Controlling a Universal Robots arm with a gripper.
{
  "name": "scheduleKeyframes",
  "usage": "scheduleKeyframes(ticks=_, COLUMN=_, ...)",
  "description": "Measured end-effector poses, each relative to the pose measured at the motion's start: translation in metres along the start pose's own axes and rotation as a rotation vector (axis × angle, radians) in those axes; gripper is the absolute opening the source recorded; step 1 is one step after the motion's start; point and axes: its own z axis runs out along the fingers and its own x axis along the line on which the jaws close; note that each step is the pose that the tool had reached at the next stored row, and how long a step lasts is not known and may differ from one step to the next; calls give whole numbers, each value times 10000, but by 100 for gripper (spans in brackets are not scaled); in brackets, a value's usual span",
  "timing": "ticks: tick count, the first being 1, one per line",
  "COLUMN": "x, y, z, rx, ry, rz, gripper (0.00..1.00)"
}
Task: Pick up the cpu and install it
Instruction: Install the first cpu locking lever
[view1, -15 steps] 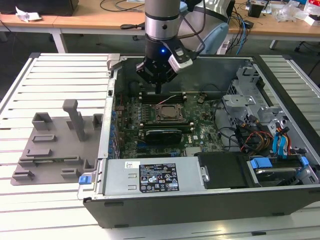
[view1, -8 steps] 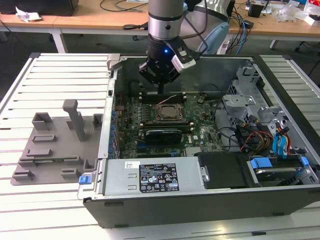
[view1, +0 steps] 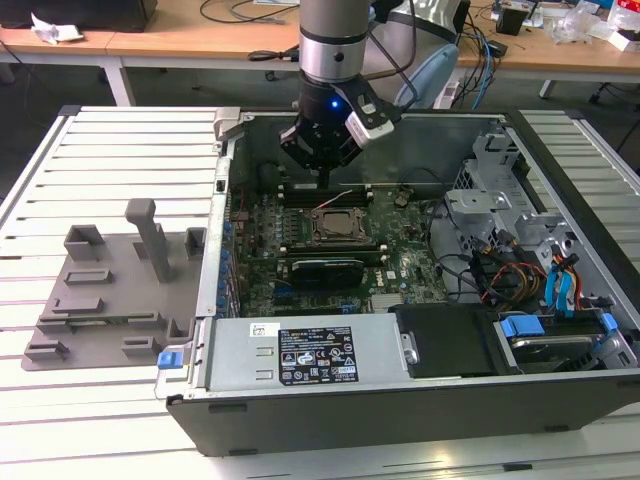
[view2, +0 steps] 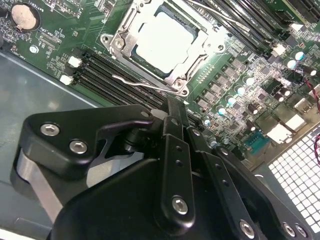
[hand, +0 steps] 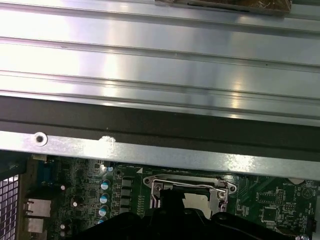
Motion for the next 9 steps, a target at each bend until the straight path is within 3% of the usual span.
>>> scheduleKeyframes(ticks=9, x=-2, y=1, z=38, rx=-1, ry=-1, rz=1, gripper=11)
